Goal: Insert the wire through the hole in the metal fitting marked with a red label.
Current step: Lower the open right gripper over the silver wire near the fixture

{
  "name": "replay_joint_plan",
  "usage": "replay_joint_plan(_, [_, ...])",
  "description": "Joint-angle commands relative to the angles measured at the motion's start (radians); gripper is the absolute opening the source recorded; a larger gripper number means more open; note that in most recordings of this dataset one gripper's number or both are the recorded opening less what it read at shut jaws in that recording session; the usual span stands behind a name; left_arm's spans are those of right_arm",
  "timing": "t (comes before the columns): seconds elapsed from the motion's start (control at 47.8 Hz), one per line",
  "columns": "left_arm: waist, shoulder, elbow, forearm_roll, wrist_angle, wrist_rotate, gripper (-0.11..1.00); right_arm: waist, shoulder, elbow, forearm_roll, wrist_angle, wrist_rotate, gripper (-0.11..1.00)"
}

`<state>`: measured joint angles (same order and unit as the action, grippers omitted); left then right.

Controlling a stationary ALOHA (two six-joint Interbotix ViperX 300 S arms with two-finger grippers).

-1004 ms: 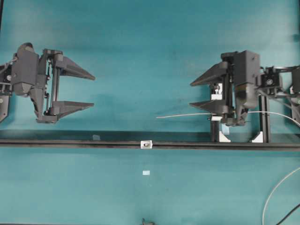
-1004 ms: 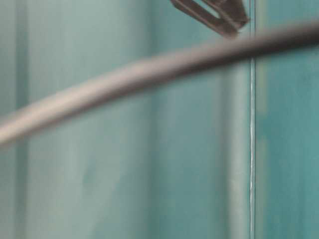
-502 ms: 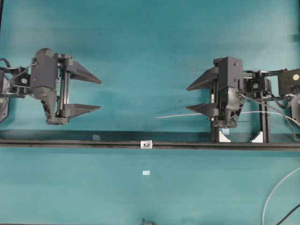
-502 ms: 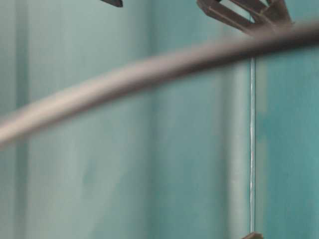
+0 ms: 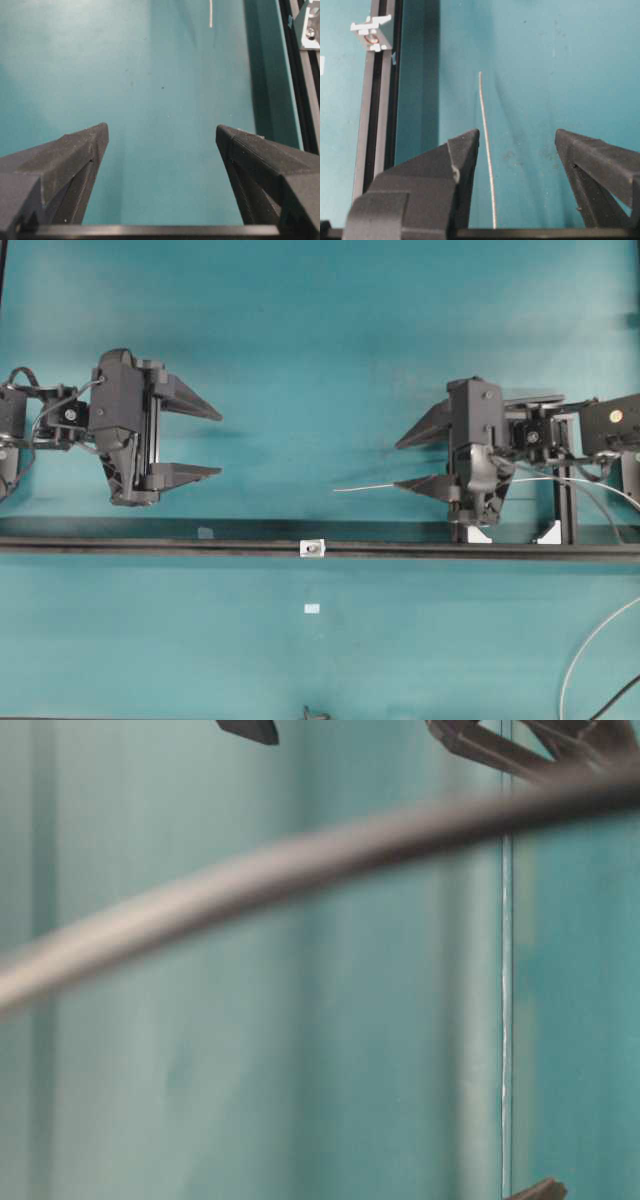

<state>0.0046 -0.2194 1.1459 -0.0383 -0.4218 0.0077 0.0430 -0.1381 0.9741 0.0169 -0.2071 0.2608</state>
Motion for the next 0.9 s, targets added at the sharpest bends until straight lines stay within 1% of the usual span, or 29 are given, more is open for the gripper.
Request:
replay_joint_plan(0.0, [0.003, -0.005, -0.017, -0.002, -0.009, -0.002, 0.51, 0.005, 0.005, -0.023, 0.003, -0.003, 0.002, 0.68])
replay_joint_plan(0.879, [0.003, -0.005, -0.015, -0.002, -0.009, -0.002, 0.5, 0.021, 0.095, -0.057, 0.003, -0.003, 0.011, 0.69])
